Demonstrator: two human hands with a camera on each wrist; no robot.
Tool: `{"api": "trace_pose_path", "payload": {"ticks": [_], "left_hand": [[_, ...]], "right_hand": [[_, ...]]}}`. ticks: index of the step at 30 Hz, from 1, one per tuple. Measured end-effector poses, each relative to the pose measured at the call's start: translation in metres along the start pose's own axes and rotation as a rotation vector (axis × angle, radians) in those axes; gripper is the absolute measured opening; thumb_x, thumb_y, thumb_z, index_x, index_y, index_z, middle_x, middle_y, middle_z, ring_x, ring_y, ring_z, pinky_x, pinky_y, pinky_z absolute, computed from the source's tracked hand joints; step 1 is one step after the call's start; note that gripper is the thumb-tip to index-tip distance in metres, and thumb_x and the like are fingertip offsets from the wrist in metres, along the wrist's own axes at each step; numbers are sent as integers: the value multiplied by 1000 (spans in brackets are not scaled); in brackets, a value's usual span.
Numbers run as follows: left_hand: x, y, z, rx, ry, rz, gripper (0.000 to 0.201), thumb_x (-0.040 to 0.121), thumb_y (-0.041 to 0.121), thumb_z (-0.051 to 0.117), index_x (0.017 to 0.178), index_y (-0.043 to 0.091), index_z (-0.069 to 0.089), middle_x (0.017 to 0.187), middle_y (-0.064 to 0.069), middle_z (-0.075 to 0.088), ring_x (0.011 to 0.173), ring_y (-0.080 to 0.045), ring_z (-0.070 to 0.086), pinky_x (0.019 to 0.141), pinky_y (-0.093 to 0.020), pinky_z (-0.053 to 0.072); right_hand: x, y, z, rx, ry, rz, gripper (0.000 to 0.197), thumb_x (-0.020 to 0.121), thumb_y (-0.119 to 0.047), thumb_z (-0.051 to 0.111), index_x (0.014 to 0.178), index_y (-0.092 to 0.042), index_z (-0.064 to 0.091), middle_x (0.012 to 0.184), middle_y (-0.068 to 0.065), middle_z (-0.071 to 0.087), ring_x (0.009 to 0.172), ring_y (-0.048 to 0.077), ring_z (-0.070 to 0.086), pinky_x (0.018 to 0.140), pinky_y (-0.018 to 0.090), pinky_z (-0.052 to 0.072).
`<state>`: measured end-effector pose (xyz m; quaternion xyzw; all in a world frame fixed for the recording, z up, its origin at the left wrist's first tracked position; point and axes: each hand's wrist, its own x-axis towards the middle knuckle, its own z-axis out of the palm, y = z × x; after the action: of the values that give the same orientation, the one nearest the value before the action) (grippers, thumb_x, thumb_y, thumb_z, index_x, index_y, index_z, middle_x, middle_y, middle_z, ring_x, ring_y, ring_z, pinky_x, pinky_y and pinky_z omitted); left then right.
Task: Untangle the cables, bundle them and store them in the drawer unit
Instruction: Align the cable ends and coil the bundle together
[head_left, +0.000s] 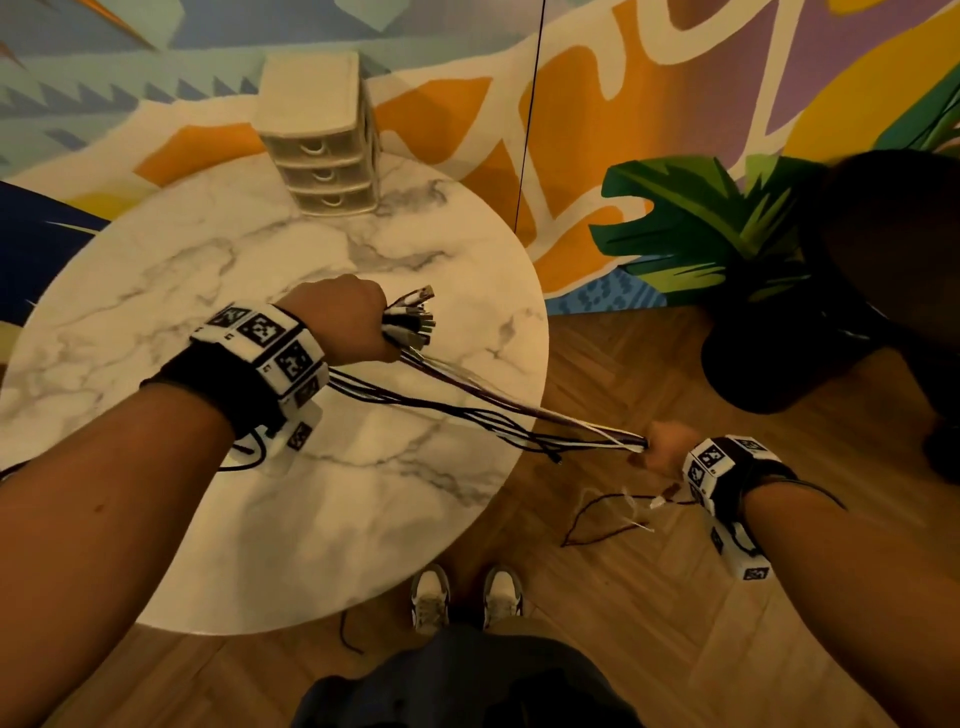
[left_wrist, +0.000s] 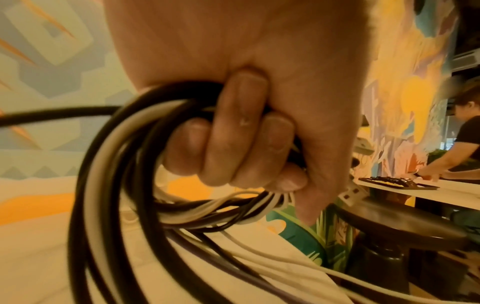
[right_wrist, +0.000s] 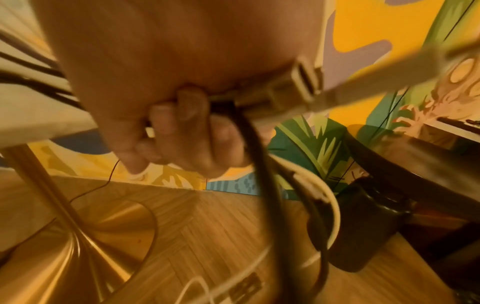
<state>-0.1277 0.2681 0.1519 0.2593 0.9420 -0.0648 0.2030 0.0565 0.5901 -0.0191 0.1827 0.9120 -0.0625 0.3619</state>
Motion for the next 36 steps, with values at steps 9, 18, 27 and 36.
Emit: {"api": "trace_pose_path", "payload": {"ticks": [9, 18, 27, 36], "left_hand": [[-15, 41, -17, -352, 224, 76, 35, 77, 40, 70, 65, 10, 57, 62, -6, 54, 59, -21, 51, 48, -27, 33], [-16, 83, -2, -1533, 400, 20, 32, 86, 4, 61, 60, 14, 45, 41, 4, 37, 34, -11, 28, 40, -18, 23], [-28, 76, 3, -1919, 237, 124, 44, 91, 22, 51, 51, 15, 36, 33, 4, 27, 28, -11, 18, 44, -31, 9], [-45, 35, 30, -1325, -51, 185, 20, 81, 17, 70, 63, 21, 64, 56, -15, 55, 48, -26, 51, 50, -34, 41]], "right_hand": [[10, 11, 8, -116, 57, 43, 72, 80, -55, 61, 139, -21, 35, 142, 8, 39, 130, 31, 39, 105, 45, 33], [-57, -130, -62, 753, 366, -815, 75, 78, -28, 72, 142, -19, 34, 144, 3, 39, 130, 16, 37, 110, 29, 28], [-54, -193, -41, 994, 39, -627, 46, 91, -29, 60, 52, -18, 39, 46, -8, 39, 44, 8, 34, 52, 26, 31], [-10, -156, -95, 186, 53, -536, 30, 85, -24, 61, 57, -18, 53, 53, -3, 47, 56, 18, 45, 56, 29, 34]]}}
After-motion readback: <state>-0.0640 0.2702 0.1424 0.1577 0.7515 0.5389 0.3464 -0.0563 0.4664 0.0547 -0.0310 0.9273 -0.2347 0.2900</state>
